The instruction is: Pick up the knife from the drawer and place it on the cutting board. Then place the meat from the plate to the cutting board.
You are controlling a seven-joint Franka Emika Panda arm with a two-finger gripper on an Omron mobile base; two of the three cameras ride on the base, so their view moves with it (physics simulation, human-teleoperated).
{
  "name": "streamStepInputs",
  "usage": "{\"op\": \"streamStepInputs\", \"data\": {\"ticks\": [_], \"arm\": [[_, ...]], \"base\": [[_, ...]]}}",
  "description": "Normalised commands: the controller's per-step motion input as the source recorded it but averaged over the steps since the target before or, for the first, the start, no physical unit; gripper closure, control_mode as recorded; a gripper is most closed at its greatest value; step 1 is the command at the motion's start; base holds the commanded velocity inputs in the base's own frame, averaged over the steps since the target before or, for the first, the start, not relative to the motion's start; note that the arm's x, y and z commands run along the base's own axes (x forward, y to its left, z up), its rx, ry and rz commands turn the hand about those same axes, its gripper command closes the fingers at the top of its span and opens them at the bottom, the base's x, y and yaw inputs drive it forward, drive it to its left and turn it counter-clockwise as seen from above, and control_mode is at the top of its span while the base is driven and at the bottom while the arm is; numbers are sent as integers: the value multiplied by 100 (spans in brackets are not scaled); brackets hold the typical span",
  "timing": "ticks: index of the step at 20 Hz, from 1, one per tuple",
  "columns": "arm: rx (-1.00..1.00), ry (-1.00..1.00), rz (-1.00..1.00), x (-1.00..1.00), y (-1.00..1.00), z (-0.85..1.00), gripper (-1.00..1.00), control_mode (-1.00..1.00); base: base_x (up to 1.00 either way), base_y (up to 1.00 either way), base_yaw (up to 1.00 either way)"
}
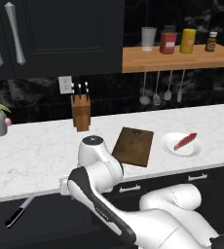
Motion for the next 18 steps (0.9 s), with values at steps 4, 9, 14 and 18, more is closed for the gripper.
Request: {"op": "streamStepInputs", "data": {"ticks": [4, 9, 14, 18], "arm": [[0, 12, 0, 1, 96, -42, -100, -100], [0, 13, 1, 1, 48, -45, -100, -100], [0, 11, 0, 0, 12, -55, -100, -100], [-1, 10, 0, 0, 11, -54, -100, -100]], "base": [[0, 0, 0], [0, 0, 0], [0, 0, 0], [0, 0, 0]]}}
